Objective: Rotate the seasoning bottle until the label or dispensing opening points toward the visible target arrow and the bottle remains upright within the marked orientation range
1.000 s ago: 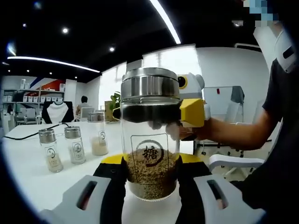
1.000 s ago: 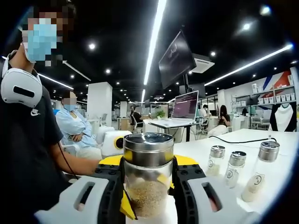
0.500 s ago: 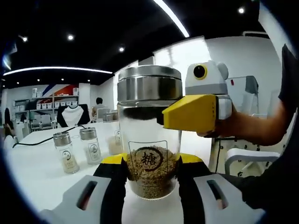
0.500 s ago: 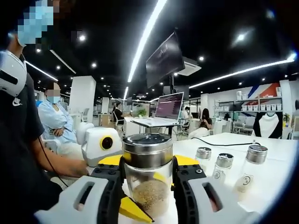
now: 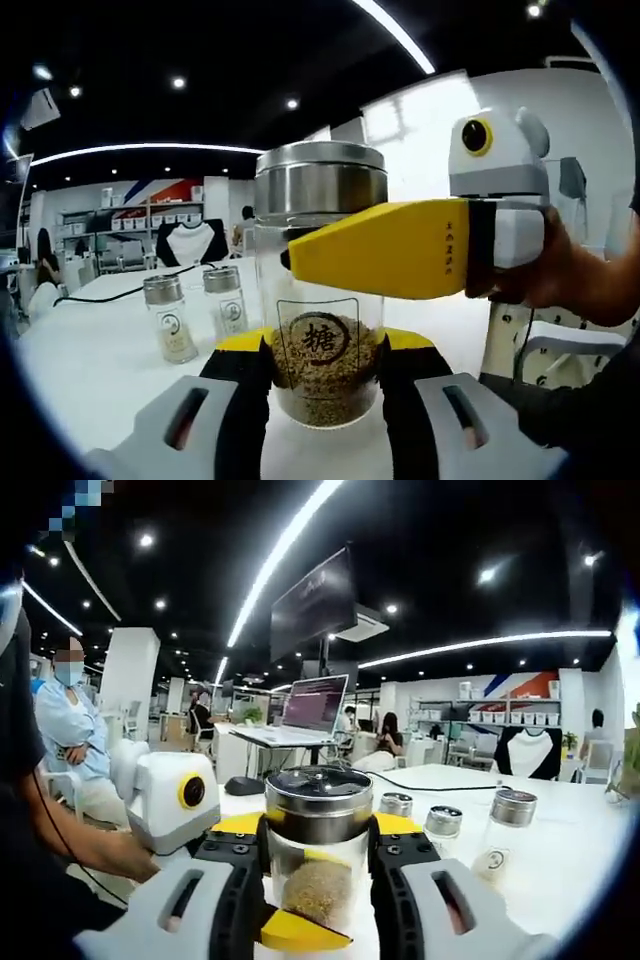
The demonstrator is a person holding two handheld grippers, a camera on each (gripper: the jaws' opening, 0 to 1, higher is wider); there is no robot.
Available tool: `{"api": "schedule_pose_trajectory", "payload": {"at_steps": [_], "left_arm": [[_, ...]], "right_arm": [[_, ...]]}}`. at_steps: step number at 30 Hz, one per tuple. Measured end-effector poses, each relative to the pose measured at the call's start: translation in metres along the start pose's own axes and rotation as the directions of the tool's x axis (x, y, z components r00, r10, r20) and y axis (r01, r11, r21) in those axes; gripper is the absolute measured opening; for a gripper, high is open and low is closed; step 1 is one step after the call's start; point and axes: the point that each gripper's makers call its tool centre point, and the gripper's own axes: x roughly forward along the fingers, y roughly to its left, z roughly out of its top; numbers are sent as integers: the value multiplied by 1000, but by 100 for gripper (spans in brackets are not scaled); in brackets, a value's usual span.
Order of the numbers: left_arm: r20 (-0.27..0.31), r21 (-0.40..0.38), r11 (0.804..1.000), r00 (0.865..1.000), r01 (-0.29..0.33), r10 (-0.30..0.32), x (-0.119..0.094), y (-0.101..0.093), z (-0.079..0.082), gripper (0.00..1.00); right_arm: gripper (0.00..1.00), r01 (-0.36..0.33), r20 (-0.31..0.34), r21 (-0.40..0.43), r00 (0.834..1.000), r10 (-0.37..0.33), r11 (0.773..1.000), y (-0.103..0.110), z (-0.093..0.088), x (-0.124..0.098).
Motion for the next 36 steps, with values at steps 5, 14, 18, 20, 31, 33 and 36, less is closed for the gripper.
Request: {"api": "schedule_pose_trajectory", "payload": {"at_steps": [5, 14, 18, 20, 31, 33, 36], "left_arm": [[1, -5, 997, 997, -74, 74, 1, 7, -1, 44], [6, -51, 991, 993, -120, 120, 4, 8, -3, 45], [16, -19, 996, 996, -91, 91, 4, 6, -3, 45], [34, -29, 999, 998, -46, 47, 4, 2, 0, 45], [108, -25, 992, 987, 123, -119, -4, -12, 17, 45], [111, -27, 990, 984, 142, -138, -5, -14, 17, 45], [112, -37, 985, 980, 171, -166, -5, -17, 18, 46]], "right_arm": [[37, 68, -1, 31, 998, -68, 997, -4, -1, 4], [37, 145, 14, 50, 989, -146, 988, -10, -2, 5], [36, 126, 19, 58, 992, -128, 990, -11, -3, 1], [36, 106, 20, 47, 994, -107, 993, -10, -1, -1], [36, -76, 74, 107, 995, 68, 991, -1, 13, -12], [36, -100, 79, 112, 993, 92, 989, 2, 14, -13], [36, -143, 90, 128, 987, 132, 981, 5, 15, -15]]}}
